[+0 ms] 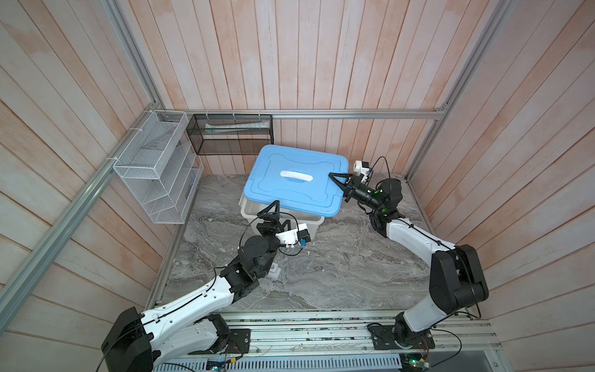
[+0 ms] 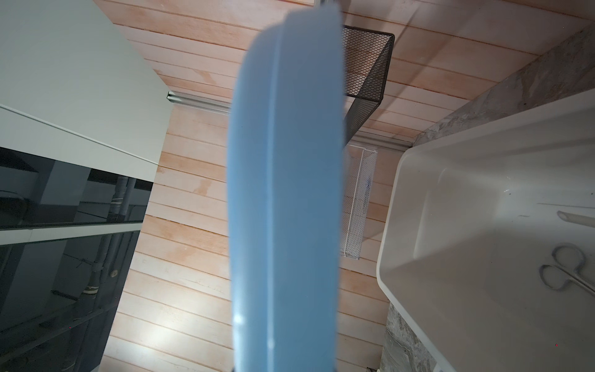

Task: Organize the chemistry lab equipment
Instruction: 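Release the lid and draw the left gripper back while the right holds the lid edge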

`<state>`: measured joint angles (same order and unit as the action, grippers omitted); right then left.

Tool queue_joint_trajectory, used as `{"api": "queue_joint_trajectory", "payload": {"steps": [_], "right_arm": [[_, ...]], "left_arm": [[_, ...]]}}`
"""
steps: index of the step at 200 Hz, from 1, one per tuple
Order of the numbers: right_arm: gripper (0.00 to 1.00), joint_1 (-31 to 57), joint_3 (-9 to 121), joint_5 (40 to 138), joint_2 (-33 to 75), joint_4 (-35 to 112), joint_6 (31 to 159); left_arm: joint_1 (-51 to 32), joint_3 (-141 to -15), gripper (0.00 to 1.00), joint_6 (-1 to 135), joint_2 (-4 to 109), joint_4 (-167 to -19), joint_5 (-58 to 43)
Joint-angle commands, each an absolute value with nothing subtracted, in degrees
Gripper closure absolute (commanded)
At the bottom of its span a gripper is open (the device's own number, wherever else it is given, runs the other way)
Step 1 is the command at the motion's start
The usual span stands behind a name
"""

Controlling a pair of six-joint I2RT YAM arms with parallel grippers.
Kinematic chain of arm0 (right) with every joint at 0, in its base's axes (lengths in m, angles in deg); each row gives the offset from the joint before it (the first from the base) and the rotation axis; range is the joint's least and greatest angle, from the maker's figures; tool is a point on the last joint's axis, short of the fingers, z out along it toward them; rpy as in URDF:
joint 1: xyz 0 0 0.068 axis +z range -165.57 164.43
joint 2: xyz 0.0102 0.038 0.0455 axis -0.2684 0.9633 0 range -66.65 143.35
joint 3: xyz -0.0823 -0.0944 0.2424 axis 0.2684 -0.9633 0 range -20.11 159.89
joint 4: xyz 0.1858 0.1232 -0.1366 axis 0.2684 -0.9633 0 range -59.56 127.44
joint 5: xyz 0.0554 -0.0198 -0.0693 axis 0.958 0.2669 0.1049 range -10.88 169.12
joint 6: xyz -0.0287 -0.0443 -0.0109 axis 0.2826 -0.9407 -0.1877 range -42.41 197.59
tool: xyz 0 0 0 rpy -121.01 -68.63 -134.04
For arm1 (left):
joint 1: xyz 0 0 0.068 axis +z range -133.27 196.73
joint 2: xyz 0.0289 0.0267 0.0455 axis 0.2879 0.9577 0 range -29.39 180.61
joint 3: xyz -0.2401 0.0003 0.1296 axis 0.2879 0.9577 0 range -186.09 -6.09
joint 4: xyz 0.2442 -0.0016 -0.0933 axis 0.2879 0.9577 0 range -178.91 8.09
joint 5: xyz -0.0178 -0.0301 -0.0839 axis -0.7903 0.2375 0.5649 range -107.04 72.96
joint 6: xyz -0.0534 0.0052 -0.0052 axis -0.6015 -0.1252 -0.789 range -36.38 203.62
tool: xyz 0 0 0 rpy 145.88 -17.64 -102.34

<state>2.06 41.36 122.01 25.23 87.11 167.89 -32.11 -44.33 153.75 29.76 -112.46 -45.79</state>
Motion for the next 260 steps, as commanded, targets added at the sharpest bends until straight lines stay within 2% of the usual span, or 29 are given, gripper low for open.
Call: {"api": "queue_joint_trajectory", "payload": {"steps": [1,32,51,97,138,190,260], "right_arm": [[0.87,1.58,42.68,121.83,25.34,89.37,166.41],[0.87,0.47,42.8,122.74,26.16,88.64,165.29],[0.87,-0.04,42.85,123.64,26.64,87.7,163.7],[0.87,0.06,42.12,126.1,28.38,86.05,160.41],[0.87,0.81,43.45,126.68,30.87,87.14,160.15],[0.87,3.5,47.23,128.01,36.95,88.16,161.2],[0.87,4.74,51.21,127.71,42.59,87.92,161.55]], "left_arm": [[-32.11,-48.74,0.0,141.7,25.64,-106.57,-41.32],[-30.43,-52.79,0.0,132.02,22.08,-100.48,-38.57],[-26.57,-55.51,0.0,123.29,19.27,-97.32,-34.36],[-2.94,-60.23,0.0,97.73,17.01,-91.03,-16.67],[8.19,-63.55,0.0,86.75,21.95,-87.25,-8.17],[14.62,-62.46,0.0,79.66,23.71,-88.76,-3.07],[15.76,-58.66,0.0,76.15,23.44,-91.97,-1.66]]}}
